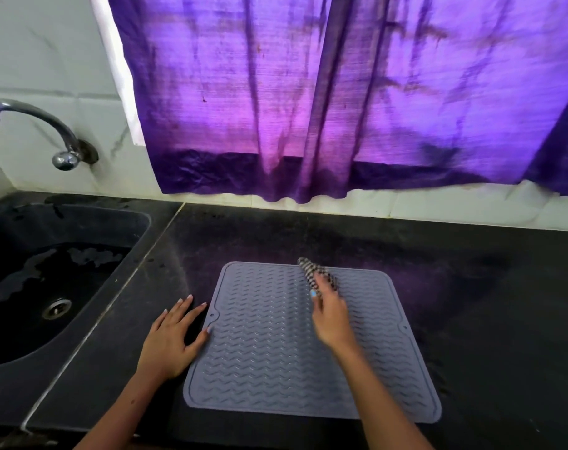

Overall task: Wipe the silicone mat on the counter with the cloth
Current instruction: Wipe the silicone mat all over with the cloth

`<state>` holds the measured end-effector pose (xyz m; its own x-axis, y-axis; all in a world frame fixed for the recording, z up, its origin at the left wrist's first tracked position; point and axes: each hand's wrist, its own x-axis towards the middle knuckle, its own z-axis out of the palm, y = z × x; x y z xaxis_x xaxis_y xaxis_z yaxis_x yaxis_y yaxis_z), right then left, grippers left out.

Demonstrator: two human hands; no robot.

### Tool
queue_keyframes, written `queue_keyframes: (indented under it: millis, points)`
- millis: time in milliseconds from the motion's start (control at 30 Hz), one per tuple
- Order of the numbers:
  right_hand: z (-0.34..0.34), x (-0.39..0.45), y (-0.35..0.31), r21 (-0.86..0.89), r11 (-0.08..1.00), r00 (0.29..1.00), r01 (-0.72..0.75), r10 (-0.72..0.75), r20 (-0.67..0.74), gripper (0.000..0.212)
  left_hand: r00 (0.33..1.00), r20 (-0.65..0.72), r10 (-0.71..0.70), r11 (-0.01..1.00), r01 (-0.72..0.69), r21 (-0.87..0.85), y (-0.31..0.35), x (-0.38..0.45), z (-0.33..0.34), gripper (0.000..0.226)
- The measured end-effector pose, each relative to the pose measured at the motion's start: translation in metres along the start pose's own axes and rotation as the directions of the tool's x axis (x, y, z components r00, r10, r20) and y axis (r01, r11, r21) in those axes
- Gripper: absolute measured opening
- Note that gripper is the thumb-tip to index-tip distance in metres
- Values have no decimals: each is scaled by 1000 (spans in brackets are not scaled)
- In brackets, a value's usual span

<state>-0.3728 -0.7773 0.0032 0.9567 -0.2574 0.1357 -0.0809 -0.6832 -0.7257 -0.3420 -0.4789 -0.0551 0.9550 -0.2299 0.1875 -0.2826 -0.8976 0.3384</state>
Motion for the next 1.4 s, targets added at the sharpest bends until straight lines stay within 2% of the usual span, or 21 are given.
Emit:
queue_keyframes:
  millis: [67, 133, 167, 300, 367, 433, 467, 500, 567, 600, 633, 733, 800, 867, 933, 1133, 1200, 1267, 1333, 1367, 1400]
  points:
    - [24, -12, 8, -256, 962, 985, 96, -54, 166, 61, 1000, -14, -1, 1000, 1, -7, 0, 0, 0, 82]
    - [38, -18, 20, -436, 881, 971, 185, -96, 219, 98, 1000, -14, 0, 1000, 0, 0, 1, -1, 1, 79]
    - [37, -18, 21, -463, 866, 971, 190, -98, 216, 105, 1000, -16, 2, 1000, -2, 3, 2, -1, 1, 78]
    - [29, -9, 24, -429, 883, 962, 193, -84, 260, 57, 1000, -28, 7, 1000, -7, 9, 2, 0, 0, 79]
    - [28, -6, 29, -390, 898, 960, 202, -104, 259, 53, 1000, -25, 5, 1000, -5, 8, 3, -1, 0, 81]
    - [25, -1, 27, -217, 967, 977, 135, -93, 192, 47, 1000, -21, 2, 1000, -2, 3, 5, -1, -1, 84]
    - [22, 5, 23, -25, 1000, 991, 15, -12, 131, 42, 1000, -19, -2, 1000, 2, 2, 6, -1, -2, 85]
    - [13, 12, 17, 239, 958, 986, -155, 135, 98, 38, 1000, -16, -6, 1000, 6, -2, 5, 0, -3, 86]
    - [-9, 23, 6, 728, 593, 913, -345, 391, 114, 33, 1000, -7, -5, 1000, 5, -3, 4, -1, -4, 87]
    - [-19, 28, 8, 822, 465, 877, -329, 474, 83, 34, 1000, -5, -5, 1000, 5, -3, 4, -1, -4, 87]
    - [-27, 30, 9, 829, 467, 858, -307, 513, 28, 35, 1000, -4, -7, 1000, 7, -2, 5, -1, -4, 85]
    - [-40, 25, 5, 458, 854, 917, -246, 358, -176, 41, 1000, -2, -11, 1000, 11, 1, 5, 0, -4, 81]
    - [-30, 20, 17, 121, 981, 980, -149, 163, -113, 47, 1000, -6, -7, 1000, 7, 8, 4, -1, -3, 84]
    - [-13, 13, 34, -203, 976, 994, -79, 93, 63, 53, 1000, -6, -1, 1000, 1, 9, 3, -1, -3, 83]
    - [1, 12, 50, -443, 896, 989, 4, 64, 137, 63, 1000, -3, 1, 1000, -1, 7, 4, 0, -2, 78]
    - [-7, 18, 51, -429, 903, 985, 2, 73, 158, 56, 1000, -21, 4, 1000, -4, 3, 1, 1, 0, 71]
    - [-14, 22, 49, -282, 958, 988, -52, 90, 124, 53, 1000, -19, 1, 1000, -1, 2, 1, 0, 0, 71]
    - [-21, 32, 47, 63, 971, 972, -229, 224, 74, 45, 1000, -11, -4, 1000, 4, 4, 2, 0, -2, 73]
    - [-34, 42, 38, 546, 754, 910, -365, 412, 40, 38, 1000, 3, -4, 1000, 4, 4, 2, 1, -5, 74]
    - [-40, 43, 37, 677, 646, 866, -353, 500, -25, 37, 1000, 9, -2, 1000, 2, 2, 2, 0, -5, 75]
    - [-47, 42, 37, 694, 645, 820, -319, 556, -139, 36, 1000, 10, -2, 1000, 2, 1, 3, 0, -6, 75]
